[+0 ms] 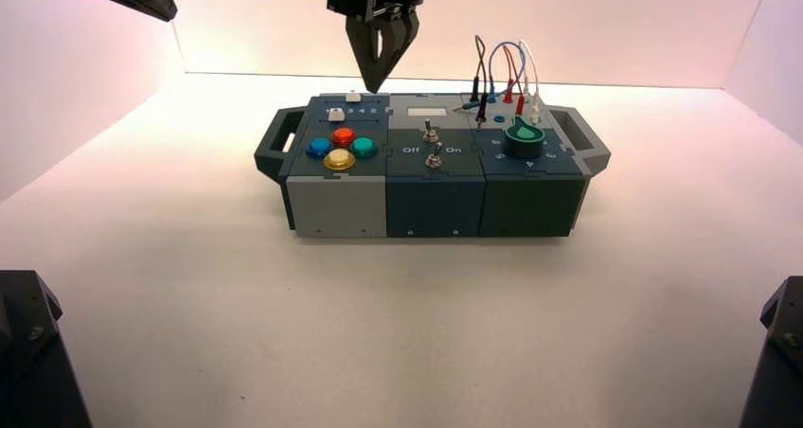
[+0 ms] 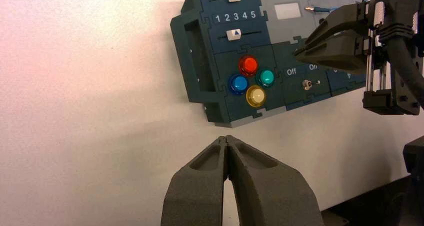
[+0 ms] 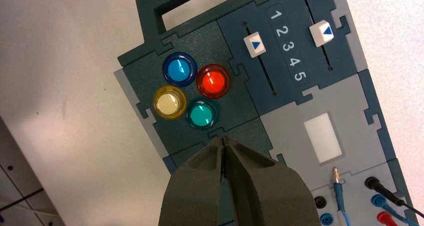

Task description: Move the top slider to position 1.

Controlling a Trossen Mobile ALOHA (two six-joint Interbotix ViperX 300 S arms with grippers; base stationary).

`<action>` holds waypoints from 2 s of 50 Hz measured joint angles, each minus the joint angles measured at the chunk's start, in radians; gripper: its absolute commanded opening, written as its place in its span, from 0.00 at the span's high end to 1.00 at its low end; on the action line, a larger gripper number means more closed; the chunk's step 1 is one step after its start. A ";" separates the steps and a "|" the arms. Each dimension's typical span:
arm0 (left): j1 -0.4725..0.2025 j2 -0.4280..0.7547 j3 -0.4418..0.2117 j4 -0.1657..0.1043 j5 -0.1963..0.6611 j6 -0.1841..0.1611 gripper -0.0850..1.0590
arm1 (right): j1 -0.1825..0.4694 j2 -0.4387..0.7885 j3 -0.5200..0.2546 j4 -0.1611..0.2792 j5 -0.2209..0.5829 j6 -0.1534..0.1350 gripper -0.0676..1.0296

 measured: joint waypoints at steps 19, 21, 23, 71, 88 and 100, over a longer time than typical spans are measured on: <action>0.000 0.000 0.000 0.002 -0.002 0.000 0.95 | 0.000 -0.026 0.000 -0.002 0.009 0.002 0.96; 0.000 0.000 0.000 0.002 -0.002 0.000 0.95 | 0.000 -0.029 0.000 -0.002 0.011 0.002 0.96; -0.002 0.000 0.000 0.002 0.000 0.000 0.95 | -0.002 -0.034 0.002 -0.002 0.011 0.002 0.96; -0.031 0.032 -0.109 0.002 -0.078 -0.023 0.95 | -0.178 -0.385 0.198 -0.002 -0.014 0.204 0.96; -0.124 0.152 -0.198 0.084 -0.164 -0.066 0.95 | -0.328 -0.551 0.321 -0.002 -0.014 0.232 0.96; -0.218 0.305 -0.284 0.342 -0.202 -0.302 0.95 | -0.385 -0.604 0.390 -0.003 -0.021 0.285 0.96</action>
